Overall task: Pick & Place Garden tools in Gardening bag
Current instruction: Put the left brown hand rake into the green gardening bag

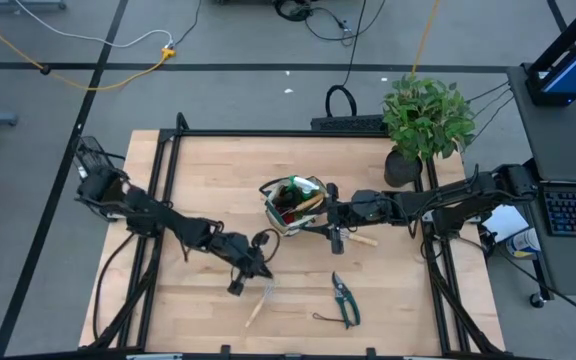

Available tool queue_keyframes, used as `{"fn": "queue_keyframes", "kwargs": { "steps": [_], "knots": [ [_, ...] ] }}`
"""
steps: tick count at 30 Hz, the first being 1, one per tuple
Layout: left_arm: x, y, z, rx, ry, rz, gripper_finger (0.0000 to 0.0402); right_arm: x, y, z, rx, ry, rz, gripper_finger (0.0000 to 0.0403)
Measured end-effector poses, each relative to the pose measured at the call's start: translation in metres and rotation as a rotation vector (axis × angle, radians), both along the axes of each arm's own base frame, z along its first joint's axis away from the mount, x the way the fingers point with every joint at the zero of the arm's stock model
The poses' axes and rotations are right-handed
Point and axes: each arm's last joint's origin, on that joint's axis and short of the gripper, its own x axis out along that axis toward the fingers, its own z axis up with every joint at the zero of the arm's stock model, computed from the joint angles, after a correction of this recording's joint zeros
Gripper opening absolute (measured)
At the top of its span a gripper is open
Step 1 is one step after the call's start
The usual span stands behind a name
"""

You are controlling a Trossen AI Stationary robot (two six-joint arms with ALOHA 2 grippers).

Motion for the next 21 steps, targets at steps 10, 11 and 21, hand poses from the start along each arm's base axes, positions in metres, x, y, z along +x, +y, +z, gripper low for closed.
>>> {"fn": "queue_keyframes", "kwargs": {
  "steps": [10, 11, 21],
  "knots": [
    [0.015, 0.027, 0.080, 0.395, -0.087, 0.112, 0.0004, -0.014, 0.015, -0.003, -0.007, 0.125, 0.058, 0.0183],
    [0.018, 0.030, 0.091, 0.425, -0.107, 0.103, 0.0004, -0.017, 0.018, -0.002, -0.010, 0.132, 0.068, 0.0183],
    [0.047, 0.080, 0.175, 0.656, -0.253, 0.164, 0.0004, -0.054, 0.033, 0.009, 0.096, 0.275, 0.089, 0.0183]
  ]
}}
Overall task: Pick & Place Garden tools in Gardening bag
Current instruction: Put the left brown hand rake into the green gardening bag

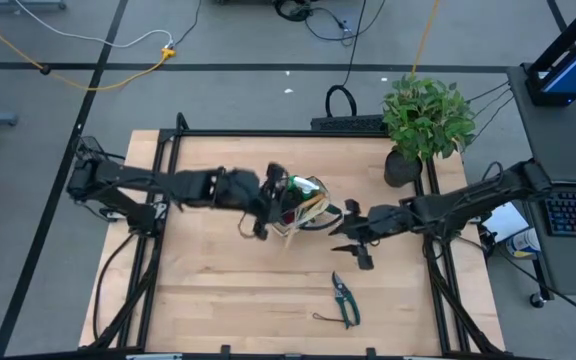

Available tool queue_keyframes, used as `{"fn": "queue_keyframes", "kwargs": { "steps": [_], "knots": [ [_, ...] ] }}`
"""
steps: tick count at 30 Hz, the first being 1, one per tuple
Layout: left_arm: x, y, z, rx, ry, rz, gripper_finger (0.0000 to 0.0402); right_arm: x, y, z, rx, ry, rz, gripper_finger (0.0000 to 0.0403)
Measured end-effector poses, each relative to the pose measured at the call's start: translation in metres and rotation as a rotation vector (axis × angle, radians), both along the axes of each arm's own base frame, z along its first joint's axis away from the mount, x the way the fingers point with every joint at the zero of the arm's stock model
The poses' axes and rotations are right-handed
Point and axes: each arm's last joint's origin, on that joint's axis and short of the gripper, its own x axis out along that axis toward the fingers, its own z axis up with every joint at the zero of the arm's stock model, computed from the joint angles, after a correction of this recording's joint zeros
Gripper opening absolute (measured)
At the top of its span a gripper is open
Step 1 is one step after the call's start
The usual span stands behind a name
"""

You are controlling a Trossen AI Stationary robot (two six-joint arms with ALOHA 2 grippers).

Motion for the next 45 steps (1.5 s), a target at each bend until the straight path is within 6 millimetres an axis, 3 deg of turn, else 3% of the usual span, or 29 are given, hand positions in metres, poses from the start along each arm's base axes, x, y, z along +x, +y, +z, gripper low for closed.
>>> {"fn": "queue_keyframes", "kwargs": {
  "steps": [3, 10, 17, 27, 33, 42, 45],
  "knots": [
    [0.012, 0.017, 0.007, 0.042, -0.045, 0.043, 0.0004, -0.005, 0.002, -0.004, 0.033, 0.066, -0.023, 0.0183],
    [0.042, 0.053, -0.008, 0.086, -0.002, 0.168, 0.0004, -0.011, 0.003, -0.028, 0.049, 0.114, -0.045, 0.0183],
    [0.044, 0.071, -0.017, 0.147, 0.108, 0.273, 0.0004, -0.015, 0.003, -0.049, 0.051, -0.001, -0.032, 0.0183],
    [0.038, 0.049, -0.033, 0.169, 0.292, 0.172, 0.0004, -0.032, -0.002, -0.078, 0.083, -0.256, -0.006, 0.0183],
    [0.044, 0.029, -0.040, 0.197, 0.305, 0.114, 0.0004, -0.050, -0.007, -0.092, 0.125, -0.397, -0.006, 0.0183],
    [0.071, 0.036, -0.094, 0.183, 0.427, 0.149, 0.0013, -0.058, -0.010, -0.092, 0.143, -0.492, 0.002, 0.0183],
    [0.078, 0.036, -0.103, 0.192, 0.416, 0.143, 0.0018, -0.058, -0.010, -0.094, 0.137, -0.472, 0.002, 0.0183]
  ]
}}
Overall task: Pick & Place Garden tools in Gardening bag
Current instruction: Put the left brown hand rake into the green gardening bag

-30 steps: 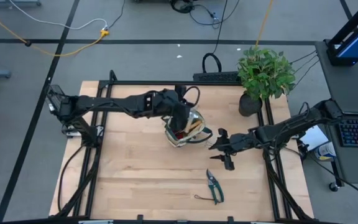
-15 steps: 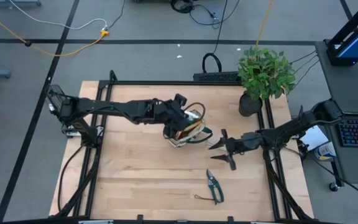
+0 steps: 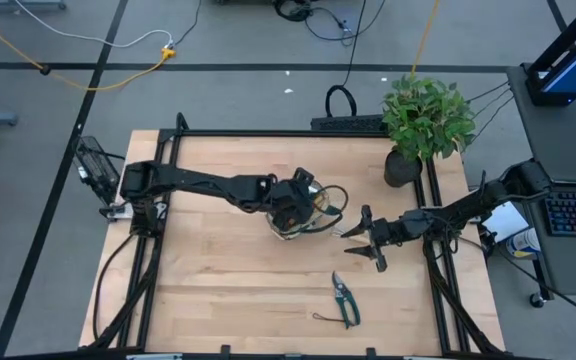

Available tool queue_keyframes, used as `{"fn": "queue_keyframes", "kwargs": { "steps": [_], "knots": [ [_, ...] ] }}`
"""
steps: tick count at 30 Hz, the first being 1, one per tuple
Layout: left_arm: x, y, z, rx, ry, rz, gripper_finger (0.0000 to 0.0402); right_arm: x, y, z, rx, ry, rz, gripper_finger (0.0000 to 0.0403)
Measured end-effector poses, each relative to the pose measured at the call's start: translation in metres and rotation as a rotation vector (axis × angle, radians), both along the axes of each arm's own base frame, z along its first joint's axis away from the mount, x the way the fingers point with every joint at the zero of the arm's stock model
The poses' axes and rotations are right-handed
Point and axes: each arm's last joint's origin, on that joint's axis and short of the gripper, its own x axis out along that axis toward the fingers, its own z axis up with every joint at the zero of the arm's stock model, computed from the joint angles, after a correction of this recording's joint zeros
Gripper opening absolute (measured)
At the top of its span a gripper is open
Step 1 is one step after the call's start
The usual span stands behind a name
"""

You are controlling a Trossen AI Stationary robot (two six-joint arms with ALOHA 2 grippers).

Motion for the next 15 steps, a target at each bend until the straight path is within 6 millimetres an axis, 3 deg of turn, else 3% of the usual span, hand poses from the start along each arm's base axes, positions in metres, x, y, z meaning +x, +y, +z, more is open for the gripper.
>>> {"fn": "queue_keyframes", "kwargs": {
  "steps": [9, 15],
  "knots": [
    [0.0039, 0.0006, -0.0030, -0.031, -0.040, 0.062, 0.0024, -0.0001, 0.0000, -0.0002, -0.003, 0.000, 0.000, 0.0183],
    [0.0037, 0.0006, -0.0031, -0.027, -0.039, 0.066, 0.0025, -0.0001, 0.0000, 0.0000, -0.153, -0.032, 0.011, 0.0183]
  ]
}}
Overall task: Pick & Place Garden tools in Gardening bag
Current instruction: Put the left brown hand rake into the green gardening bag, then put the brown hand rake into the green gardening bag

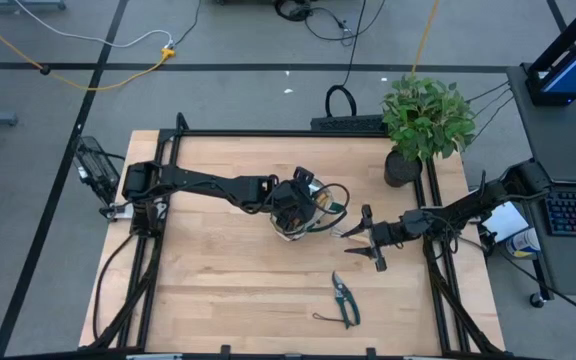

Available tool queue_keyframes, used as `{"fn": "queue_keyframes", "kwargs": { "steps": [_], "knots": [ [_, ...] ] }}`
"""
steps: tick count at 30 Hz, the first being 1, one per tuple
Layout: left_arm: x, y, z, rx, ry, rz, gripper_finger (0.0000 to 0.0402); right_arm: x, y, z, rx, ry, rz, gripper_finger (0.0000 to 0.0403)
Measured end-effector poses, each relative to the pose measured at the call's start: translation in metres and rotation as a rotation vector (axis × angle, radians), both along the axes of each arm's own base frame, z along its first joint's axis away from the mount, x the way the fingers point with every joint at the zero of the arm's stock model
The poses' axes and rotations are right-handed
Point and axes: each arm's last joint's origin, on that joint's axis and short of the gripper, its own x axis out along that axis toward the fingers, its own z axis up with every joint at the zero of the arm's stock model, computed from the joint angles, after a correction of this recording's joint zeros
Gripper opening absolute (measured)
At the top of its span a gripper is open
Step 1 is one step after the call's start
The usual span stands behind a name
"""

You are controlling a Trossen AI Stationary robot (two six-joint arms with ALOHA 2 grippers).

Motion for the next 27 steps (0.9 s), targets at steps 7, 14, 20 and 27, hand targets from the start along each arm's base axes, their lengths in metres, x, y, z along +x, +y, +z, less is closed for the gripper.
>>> {"fn": "queue_keyframes", "kwargs": {
  "steps": [7, 14, 20, 27],
  "knots": [
    [0.000, 0.000, 0.000, -0.001, -0.001, 0.001, 0.0026, 0.000, 0.000, 0.001, -0.143, -0.045, 0.009, 0.0183],
    [0.000, 0.000, 0.000, -0.005, -0.003, 0.006, 0.0072, 0.000, 0.000, 0.002, -0.129, -0.050, 0.008, 0.0183],
    [0.000, -0.004, 0.000, -0.007, -0.007, 0.007, 0.0157, 0.000, 0.000, 0.002, -0.085, -0.041, 0.006, 0.0183],
    [-0.014, -0.035, 0.036, -0.023, -0.107, -0.033, 0.0192, 0.000, -0.002, -0.001, -0.102, -0.007, -0.057, 0.0183]
  ]
}}
